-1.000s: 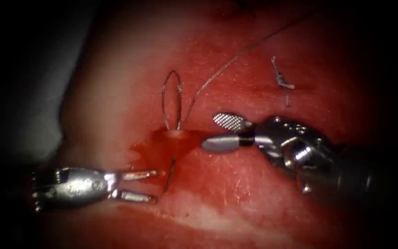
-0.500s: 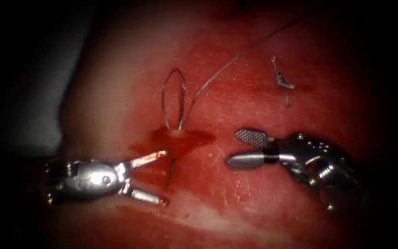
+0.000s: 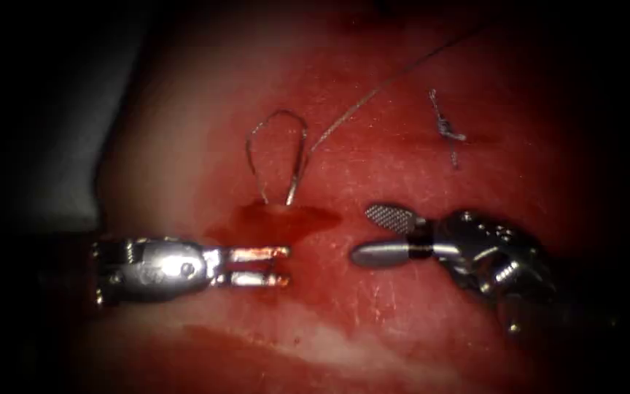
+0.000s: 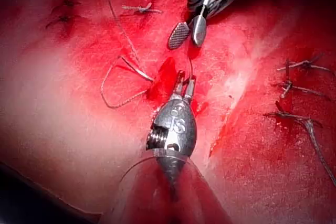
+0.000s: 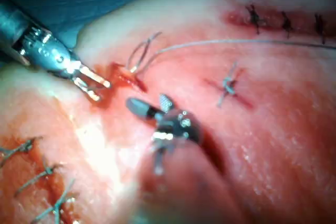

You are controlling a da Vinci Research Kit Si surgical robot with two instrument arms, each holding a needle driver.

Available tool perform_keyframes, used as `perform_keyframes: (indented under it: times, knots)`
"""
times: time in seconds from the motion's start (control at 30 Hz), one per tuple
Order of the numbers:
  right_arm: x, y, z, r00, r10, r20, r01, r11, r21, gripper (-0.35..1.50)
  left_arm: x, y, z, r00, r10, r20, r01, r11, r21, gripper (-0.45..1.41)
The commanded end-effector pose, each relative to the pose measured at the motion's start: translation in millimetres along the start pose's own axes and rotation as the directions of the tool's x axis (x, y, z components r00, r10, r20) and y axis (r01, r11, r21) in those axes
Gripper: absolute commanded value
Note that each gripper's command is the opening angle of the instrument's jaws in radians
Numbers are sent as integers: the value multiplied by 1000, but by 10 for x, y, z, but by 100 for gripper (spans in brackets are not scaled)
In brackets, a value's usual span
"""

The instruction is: Wound Closure

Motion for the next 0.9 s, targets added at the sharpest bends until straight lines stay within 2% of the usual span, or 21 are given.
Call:
perform_keyframes:
  times: [0.03, 0.07, 0.17, 0.27, 0.3, 0.4, 0.53, 0.57, 0.6, 0.7, 0.73, 0.77, 0.8, 0.83, 0.9]
  knots:
    - [-6, 1, 11, 1000, -2, 1, 2, 1000, 5, 78, -7, 2, 5, 999, -48, -7, 48, 999, -19, -45]
    - [-6, 1, 11, 1000, -2, 1, 2, 1000, 5, 78, -7, 2, 5, 999, -48, -7, 48, 999, -19, -45]
    - [-6, 1, 11, 1000, -2, 1, 2, 1000, 5, 73, -4, 6, 0, 973, -231, -22, 229, 972, -55, -45]
    - [-7, 1, 11, 1000, -2, 1, 2, 1000, 5, 71, -1, 9, -1, 937, -348, -21, 345, 935, -79, -45]
    - [-7, 1, 11, 1000, -2, 1, 2, 1000, 5, 71, -1, 9, -1, 937, -348, -21, 345, 935, -79, -45]
    - [-7, 0, 11, 1000, -2, 3, 2, 1000, 10, 68, 6, 17, -5, 875, -484, -14, 478, 868, -134, -45]
    - [-8, -1, 11, 1000, -2, 5, 2, 1000, 13, 62, 15, 18, -10, 838, -546, -18, 536, 828, -161, -45]
    - [-8, -1, 12, 1000, -2, 6, 1, 1000, 16, 62, 23, 19, -15, 809, -588, -19, 576, 798, -180, -45]
    - [-8, -1, 12, 1000, -2, 6, 1, 1000, 16, 62, 23, 19, -15, 809, -588, -19, 576, 798, -180, -45]
    - [-8, -2, 12, 1000, -1, 8, 1, 1000, 22, 59, 39, 20, -27, 736, -677, -3, 663, 722, -197, -45]
    - [-9, -3, 12, 1000, -1, 10, 1, 1000, 28, 54, 46, 23, -33, 709, -705, 5, 691, 693, -206, -45]
    - [-9, -3, 12, 1000, -1, 11, 1, 1000, 28, 37, 51, 25, -36, 695, -719, 9, 704, 678, -211, -45]
    - [-9, -2, 11, 998, -66, 12, 65, 997, 49, -3, 59, 28, -41, 684, -729, 13, 714, 665, -220, -45]
    - [-9, -2, 11, 995, -100, 4, 100, 993, 58, 5, 65, 30, -44, 682, -732, 14, 715, 662, -225, -45]
    - [-8, -2, 11, 991, -133, -17, 134, 988, 78, 7, 69, 31, -46, 680, -733, 14, 716, 660, -228, -45]
